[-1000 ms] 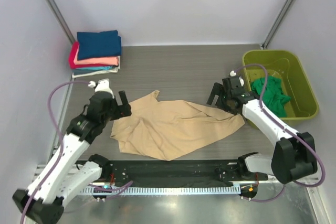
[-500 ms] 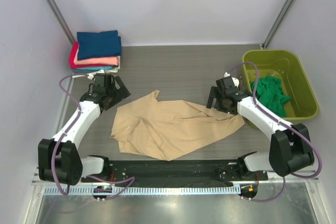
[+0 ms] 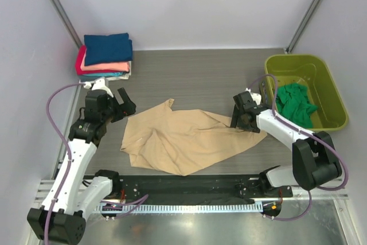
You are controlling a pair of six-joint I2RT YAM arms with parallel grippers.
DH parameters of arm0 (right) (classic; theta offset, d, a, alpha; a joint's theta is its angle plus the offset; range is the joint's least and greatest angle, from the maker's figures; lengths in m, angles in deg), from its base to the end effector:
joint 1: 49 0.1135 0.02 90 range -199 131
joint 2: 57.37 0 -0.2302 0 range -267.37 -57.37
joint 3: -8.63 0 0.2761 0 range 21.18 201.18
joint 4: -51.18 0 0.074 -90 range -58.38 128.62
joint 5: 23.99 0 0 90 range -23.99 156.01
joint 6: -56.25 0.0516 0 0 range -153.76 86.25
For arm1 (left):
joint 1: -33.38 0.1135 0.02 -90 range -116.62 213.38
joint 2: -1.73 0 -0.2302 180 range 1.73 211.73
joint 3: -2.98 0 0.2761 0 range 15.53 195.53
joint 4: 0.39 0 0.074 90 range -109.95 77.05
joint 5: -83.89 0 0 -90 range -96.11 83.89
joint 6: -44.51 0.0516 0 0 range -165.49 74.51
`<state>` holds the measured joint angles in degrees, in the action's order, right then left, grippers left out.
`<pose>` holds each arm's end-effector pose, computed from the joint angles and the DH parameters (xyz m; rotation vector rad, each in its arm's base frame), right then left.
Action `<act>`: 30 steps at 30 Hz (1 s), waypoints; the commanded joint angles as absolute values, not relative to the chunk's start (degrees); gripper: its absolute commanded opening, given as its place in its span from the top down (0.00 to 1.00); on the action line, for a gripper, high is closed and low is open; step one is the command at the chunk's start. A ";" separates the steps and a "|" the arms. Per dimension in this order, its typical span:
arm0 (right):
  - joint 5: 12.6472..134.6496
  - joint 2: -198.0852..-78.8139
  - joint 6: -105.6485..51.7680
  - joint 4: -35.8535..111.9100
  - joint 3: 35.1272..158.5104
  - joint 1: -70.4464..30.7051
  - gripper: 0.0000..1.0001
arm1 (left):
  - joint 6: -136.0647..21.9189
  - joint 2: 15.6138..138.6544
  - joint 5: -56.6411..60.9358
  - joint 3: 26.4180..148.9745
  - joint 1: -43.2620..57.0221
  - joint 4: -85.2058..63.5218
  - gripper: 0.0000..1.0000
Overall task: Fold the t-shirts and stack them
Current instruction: Flatten the tshirt out
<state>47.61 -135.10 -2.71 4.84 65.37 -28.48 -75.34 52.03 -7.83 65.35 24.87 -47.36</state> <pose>0.2644 0.0816 0.1261 0.3280 2.6260 -0.1552 0.2435 -0.0349 0.2765 -0.4244 2.1594 -0.3460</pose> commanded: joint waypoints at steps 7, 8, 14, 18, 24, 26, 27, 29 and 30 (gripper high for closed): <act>44.56 -140.95 0.26 10.15 69.61 -28.26 0.67 | -70.72 49.28 -8.23 64.48 25.03 -49.07 0.02; 45.52 -140.69 0.52 9.97 70.05 -28.26 0.79 | -70.72 49.19 -8.05 64.48 25.12 -49.16 0.03; 49.65 -139.72 0.09 6.64 77.95 -27.64 0.99 | -70.63 47.70 -8.05 64.31 25.03 -49.07 0.04; 54.04 -143.31 -2.45 4.96 88.38 -27.64 0.96 | -70.45 47.87 -8.14 64.31 25.12 -49.07 0.04; 49.93 -156.13 -4.49 0.57 104.65 -31.23 0.15 | -70.19 47.61 -8.40 64.22 25.12 -49.16 0.05; 49.13 -157.12 -4.49 -0.05 105.91 -32.47 0.09 | -70.19 47.52 -8.40 64.13 25.12 -49.16 0.05; 48.61 -156.86 -4.31 0.13 105.56 -32.47 0.09 | -70.19 47.61 -8.40 64.13 25.12 -49.24 0.05; 49.74 -156.34 -4.14 1.53 104.07 -32.47 0.09 | -70.19 47.52 -8.14 64.13 25.03 -49.24 0.05; 50.18 -155.99 -4.14 2.23 102.15 -32.47 0.09 | -70.19 47.52 -8.05 64.13 25.03 -49.24 0.05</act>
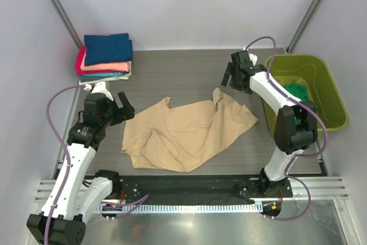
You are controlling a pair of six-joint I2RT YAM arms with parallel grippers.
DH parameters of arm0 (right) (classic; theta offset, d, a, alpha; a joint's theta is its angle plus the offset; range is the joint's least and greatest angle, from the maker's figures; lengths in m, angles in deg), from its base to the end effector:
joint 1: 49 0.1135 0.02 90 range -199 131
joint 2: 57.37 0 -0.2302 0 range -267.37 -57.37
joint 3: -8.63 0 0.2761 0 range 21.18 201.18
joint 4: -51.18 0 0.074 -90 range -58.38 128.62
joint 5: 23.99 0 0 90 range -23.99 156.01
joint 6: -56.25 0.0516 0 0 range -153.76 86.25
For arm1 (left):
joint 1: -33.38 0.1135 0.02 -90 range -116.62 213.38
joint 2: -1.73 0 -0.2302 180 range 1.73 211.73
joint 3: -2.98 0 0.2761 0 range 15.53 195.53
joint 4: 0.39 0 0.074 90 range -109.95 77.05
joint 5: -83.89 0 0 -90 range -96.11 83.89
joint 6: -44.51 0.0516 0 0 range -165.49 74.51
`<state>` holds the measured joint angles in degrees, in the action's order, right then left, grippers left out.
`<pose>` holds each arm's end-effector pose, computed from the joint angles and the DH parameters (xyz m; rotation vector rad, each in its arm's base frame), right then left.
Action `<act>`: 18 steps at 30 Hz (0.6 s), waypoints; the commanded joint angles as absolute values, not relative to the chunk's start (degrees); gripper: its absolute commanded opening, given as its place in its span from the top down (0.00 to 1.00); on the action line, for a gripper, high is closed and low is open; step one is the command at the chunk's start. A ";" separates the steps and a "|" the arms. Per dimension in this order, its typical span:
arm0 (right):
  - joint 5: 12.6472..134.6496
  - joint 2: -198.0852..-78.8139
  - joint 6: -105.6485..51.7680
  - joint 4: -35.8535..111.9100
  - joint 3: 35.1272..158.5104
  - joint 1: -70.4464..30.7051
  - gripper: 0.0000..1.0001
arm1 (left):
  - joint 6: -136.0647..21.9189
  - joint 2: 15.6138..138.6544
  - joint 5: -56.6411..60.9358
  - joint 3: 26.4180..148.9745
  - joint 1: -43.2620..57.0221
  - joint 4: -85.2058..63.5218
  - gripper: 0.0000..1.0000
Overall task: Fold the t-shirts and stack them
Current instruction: Flatten the tshirt out
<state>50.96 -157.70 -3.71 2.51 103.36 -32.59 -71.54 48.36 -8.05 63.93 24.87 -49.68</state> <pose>0.3955 0.1025 0.2125 0.3975 2.4397 0.0141 0.2300 -0.0327 0.2772 -0.3541 2.1684 -0.3044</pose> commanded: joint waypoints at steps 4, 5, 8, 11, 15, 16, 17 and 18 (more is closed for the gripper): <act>53.60 -156.33 -4.31 6.88 99.06 -32.47 0.15 | -70.19 47.61 -7.52 64.22 24.94 -49.07 0.05; 56.14 -156.77 -4.40 7.85 98.62 -32.47 0.16 | -70.19 47.61 -7.17 64.22 24.94 -49.16 0.05; 59.58 -159.92 -4.05 11.37 98.18 -32.47 0.21 | -70.19 47.52 -6.99 64.13 25.03 -49.16 0.06; 61.96 -163.18 -4.22 13.13 100.19 -32.47 0.24 | -70.19 47.43 -6.99 64.04 24.94 -49.07 0.06; 64.94 -168.54 -4.31 14.36 103.27 -32.47 0.27 | -70.10 47.34 -6.99 63.95 24.94 -49.16 0.06; 65.13 -168.81 -4.05 14.54 103.45 -32.39 0.28 | -70.10 47.34 -7.08 63.95 24.94 -49.07 0.06; 65.22 -169.16 -3.96 14.98 103.54 -32.39 0.29 | -70.02 47.26 -7.08 63.95 24.94 -49.07 0.06; 65.30 -169.51 -3.87 15.33 103.28 -32.39 0.29 | -70.01 47.34 -7.08 63.95 24.94 -49.07 0.06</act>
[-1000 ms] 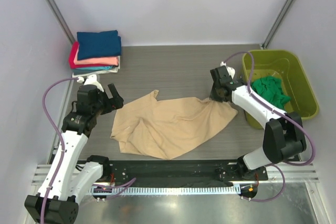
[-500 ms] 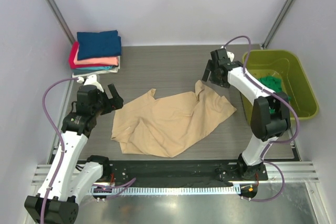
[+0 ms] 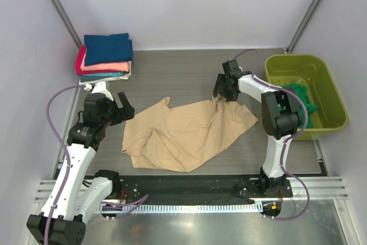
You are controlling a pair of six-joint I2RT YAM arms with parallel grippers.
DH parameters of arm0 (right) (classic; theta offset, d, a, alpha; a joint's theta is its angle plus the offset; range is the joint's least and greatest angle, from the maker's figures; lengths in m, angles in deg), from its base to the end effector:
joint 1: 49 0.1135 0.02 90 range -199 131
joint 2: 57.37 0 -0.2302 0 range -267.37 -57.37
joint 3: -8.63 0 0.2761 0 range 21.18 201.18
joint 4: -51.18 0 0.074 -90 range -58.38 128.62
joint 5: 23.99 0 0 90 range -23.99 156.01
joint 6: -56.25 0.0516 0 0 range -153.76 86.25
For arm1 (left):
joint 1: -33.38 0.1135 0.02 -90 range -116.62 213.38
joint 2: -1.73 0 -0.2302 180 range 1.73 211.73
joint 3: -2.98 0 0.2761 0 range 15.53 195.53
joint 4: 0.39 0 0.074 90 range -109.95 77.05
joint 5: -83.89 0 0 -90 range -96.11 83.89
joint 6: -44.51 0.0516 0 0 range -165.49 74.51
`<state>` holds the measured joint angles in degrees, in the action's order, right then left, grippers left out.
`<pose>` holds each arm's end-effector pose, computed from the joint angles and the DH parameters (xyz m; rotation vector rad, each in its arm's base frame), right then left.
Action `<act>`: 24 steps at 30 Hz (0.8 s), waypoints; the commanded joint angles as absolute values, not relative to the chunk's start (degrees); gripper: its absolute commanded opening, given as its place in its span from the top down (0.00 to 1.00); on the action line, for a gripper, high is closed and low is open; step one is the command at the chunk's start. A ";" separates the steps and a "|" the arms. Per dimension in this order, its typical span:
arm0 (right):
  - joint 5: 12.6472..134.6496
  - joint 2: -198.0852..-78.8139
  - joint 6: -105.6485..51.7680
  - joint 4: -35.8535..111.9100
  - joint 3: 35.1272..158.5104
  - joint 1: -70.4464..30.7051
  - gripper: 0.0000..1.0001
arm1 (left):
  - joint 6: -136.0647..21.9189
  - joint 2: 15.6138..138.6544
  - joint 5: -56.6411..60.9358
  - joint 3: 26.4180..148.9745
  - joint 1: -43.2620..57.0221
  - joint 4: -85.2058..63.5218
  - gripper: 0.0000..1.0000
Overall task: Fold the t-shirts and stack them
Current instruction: Flatten the tshirt out
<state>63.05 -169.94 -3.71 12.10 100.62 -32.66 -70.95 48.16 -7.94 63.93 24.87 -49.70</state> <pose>0.4136 0.1185 0.1207 0.3315 2.6056 0.2181 0.2294 -0.0327 0.2779 -0.3414 2.1669 -0.3016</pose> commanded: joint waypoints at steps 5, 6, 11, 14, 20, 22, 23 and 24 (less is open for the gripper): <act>67.41 -170.13 -3.26 16.91 103.10 -32.39 0.33 | -70.01 47.43 -6.91 63.95 24.94 -49.07 0.07; 67.59 -170.22 -3.17 17.18 103.10 -32.39 0.34 | -70.01 47.43 -6.82 63.95 24.94 -49.16 0.07; 69.08 -171.09 -2.99 17.88 104.33 -32.12 0.35 | -70.01 47.52 -6.55 64.04 24.94 -49.16 0.07; 70.31 -171.98 -2.29 18.32 105.21 -32.04 0.36 | -70.01 47.43 -6.55 63.95 24.94 -49.07 0.07; 73.47 -171.71 -1.15 21.22 105.56 -31.77 0.38 | -70.10 47.43 -6.46 63.95 24.94 -49.07 0.08; 74.61 -171.45 -0.97 21.66 106.44 -31.51 0.39 | -70.01 47.52 -6.46 63.87 24.94 -48.98 0.08; 74.79 -171.28 -0.97 21.66 106.61 -31.42 0.39 | -70.10 47.43 -6.47 63.87 24.94 -49.07 0.08; 74.97 -171.10 -1.06 21.92 106.88 -31.25 0.39 | -70.10 47.43 -6.38 63.87 25.03 -49.07 0.08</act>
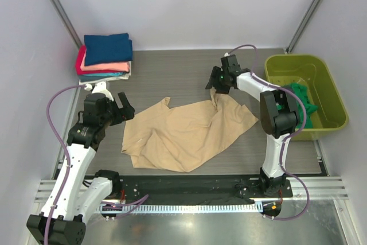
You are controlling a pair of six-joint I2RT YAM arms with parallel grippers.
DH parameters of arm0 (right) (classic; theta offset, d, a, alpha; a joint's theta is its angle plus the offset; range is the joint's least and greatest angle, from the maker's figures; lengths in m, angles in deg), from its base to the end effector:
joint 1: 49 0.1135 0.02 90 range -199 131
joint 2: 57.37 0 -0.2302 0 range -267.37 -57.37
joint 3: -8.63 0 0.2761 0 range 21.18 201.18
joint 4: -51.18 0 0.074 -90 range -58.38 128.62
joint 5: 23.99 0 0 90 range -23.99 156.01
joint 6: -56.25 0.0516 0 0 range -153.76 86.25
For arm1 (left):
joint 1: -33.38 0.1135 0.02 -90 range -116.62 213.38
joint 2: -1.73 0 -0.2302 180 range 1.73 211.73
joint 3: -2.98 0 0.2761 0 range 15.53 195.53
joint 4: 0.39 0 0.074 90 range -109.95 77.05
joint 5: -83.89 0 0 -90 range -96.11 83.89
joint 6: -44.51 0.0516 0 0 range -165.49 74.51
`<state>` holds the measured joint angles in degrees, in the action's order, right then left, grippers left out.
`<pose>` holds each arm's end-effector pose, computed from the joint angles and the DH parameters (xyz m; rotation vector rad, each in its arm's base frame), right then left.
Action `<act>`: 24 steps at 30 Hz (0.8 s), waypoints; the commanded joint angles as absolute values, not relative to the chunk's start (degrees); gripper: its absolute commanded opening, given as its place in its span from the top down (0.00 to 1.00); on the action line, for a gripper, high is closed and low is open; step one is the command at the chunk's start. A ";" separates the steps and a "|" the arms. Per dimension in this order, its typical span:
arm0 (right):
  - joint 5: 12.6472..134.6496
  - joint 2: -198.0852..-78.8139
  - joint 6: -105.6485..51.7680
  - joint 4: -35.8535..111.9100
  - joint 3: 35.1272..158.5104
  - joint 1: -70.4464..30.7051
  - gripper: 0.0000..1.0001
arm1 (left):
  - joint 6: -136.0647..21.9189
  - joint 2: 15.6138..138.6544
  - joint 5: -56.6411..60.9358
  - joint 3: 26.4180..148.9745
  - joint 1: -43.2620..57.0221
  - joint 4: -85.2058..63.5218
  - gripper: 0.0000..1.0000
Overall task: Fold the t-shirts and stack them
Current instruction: Flatten the tshirt out
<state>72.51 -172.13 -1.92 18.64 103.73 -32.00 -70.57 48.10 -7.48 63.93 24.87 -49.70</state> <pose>0.4317 0.1381 0.1307 0.2791 2.5276 0.4913 0.2292 -0.0330 0.2781 -0.3296 2.1683 -0.3067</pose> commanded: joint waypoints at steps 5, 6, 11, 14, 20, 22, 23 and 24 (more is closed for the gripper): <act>74.45 -169.52 -1.76 22.71 105.91 -30.54 0.39 | -70.01 47.26 -6.46 63.87 24.94 -49.07 0.08; 73.75 -169.26 -2.11 22.72 105.04 -30.54 0.39 | -70.01 47.26 -6.38 63.87 24.94 -49.07 0.08; 72.16 -169.16 -2.82 22.63 103.01 -30.54 0.39 | -70.10 47.26 -6.38 63.87 24.94 -48.98 0.08; 71.81 -169.52 -2.99 22.72 102.75 -30.54 0.40 | -70.01 47.34 -6.46 63.87 24.94 -48.98 0.08; 70.76 -169.87 -3.34 22.63 103.10 -30.54 0.41 | -70.01 47.17 -6.46 63.78 24.94 -48.98 0.08; 70.06 -170.04 -3.52 22.45 103.10 -30.54 0.42 | -70.01 47.25 -6.47 63.78 24.94 -48.98 0.09; 69.79 -169.96 -3.52 22.36 102.92 -30.54 0.42 | -70.01 47.34 -6.47 63.87 24.94 -48.98 0.08; 69.79 -169.96 -3.61 22.36 102.66 -30.54 0.43 | -70.01 47.26 -6.47 63.78 24.94 -48.98 0.09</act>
<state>71.48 -172.13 -2.44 21.06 102.70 -30.71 -70.57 48.08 -7.46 63.93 24.87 -49.68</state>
